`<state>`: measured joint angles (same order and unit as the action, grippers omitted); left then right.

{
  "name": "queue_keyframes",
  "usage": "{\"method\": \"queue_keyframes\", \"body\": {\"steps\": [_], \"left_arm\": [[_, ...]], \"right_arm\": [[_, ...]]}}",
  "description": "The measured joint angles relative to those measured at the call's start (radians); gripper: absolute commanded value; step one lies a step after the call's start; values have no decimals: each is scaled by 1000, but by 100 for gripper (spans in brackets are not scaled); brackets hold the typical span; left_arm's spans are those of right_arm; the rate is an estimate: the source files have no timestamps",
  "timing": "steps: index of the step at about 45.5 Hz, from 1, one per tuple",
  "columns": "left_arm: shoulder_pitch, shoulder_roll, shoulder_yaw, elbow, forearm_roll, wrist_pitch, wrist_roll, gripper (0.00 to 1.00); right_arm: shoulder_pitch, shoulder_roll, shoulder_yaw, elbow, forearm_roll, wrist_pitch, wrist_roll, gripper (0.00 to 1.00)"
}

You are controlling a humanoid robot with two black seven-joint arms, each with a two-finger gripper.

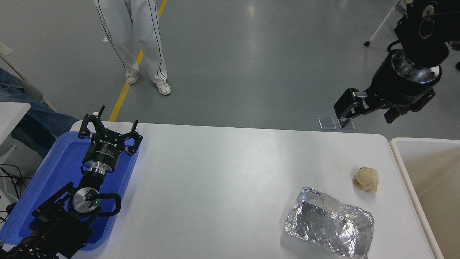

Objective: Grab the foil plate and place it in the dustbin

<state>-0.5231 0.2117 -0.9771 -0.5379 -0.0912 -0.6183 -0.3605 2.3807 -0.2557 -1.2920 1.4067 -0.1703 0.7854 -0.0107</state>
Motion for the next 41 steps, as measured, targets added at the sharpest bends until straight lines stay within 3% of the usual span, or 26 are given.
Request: {"method": "queue_keyframes", "body": {"steps": [41], "left_arm": [[0, 0, 1, 0, -1, 0, 0, 100]], "right_arm": [[-37, 11, 0, 0, 0, 0, 0, 100]]}}
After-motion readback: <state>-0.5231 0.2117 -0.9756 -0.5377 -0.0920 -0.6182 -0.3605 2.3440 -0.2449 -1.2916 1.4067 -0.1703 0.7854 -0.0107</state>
